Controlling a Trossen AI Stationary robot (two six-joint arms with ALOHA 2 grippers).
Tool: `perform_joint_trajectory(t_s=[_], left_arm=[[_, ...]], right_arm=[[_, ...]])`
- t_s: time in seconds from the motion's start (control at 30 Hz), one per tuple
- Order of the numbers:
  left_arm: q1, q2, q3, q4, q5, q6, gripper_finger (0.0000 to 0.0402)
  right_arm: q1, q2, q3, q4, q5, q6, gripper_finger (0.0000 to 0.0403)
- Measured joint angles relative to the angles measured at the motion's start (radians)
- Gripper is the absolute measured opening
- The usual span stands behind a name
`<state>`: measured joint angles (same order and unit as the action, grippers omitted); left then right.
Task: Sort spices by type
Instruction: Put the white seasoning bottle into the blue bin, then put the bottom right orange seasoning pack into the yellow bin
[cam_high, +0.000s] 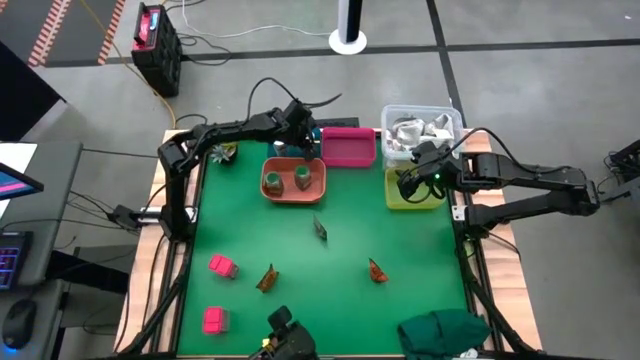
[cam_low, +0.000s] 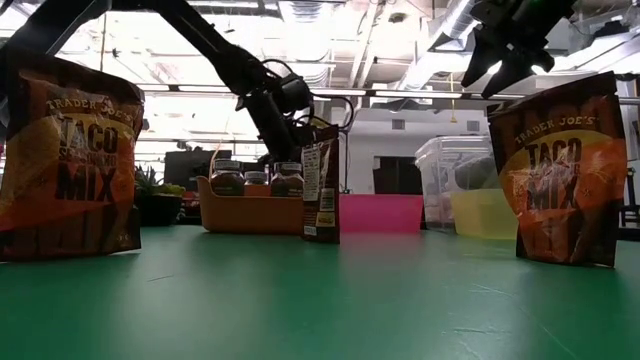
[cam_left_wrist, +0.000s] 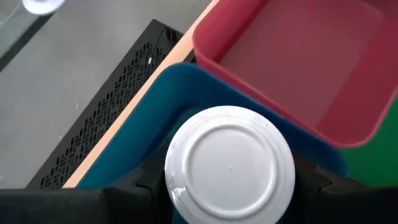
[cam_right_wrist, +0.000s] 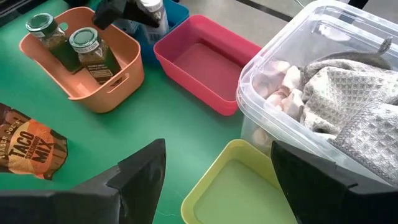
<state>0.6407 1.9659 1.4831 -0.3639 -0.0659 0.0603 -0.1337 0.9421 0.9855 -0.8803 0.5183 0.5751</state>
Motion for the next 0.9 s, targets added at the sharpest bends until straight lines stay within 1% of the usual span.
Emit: perform_joint_trajectory(t_s=[0.07,0.1,0.2,0.27,0.33,0.47,0.57,0.67,0.73,0.8,0.9], left_arm=[[0.000,0.000,-0.001,-0.002,-0.005,-0.003,0.0190],[0.000,0.000,-0.001,-0.002,-0.007,-0.001,0.0198],[0.000,0.000,-0.001,0.005,-0.010,0.003,0.0244],[0.003,-0.001,-0.001,-0.018,-0.010,0.003,0.0272],[0.004,-0.001,-0.001,-0.040,-0.007,0.003,0.0287],[0.004,-0.018,-0.001,-0.050,-0.002,0.013,0.0292],[0.004,-0.078,0.000,-0.014,0.001,0.035,0.0289],[-0.002,-0.145,0.002,-0.007,0.017,0.110,0.0285],[-0.016,-0.187,0.001,-0.029,0.062,0.151,0.0283],[-0.044,-0.230,0.001,-0.066,0.142,0.166,0.0283],[-0.099,-0.284,0.001,-0.134,0.222,0.146,0.0282]], right_arm=[[0.000,0.000,0.000,0.002,0.000,0.000,0.0317],[0.000,0.000,0.000,0.002,0.000,0.000,0.0317],[0.000,0.000,0.000,0.002,0.000,0.000,0.0317],[0.000,0.000,0.000,0.002,0.000,-0.001,0.0317],[0.000,0.000,0.000,0.007,0.000,-0.004,0.0317],[0.000,0.000,0.000,0.009,-0.001,-0.004,0.0317],[0.000,0.000,0.000,0.007,-0.030,-0.003,0.0317],[0.000,0.000,0.000,0.006,-0.060,-0.004,0.0317],[0.001,0.000,0.000,0.005,-0.080,-0.008,0.0317],[0.003,0.000,0.000,0.004,-0.100,-0.009,0.0317],[0.014,0.007,0.000,0.009,-0.137,-0.025,0.0317]])
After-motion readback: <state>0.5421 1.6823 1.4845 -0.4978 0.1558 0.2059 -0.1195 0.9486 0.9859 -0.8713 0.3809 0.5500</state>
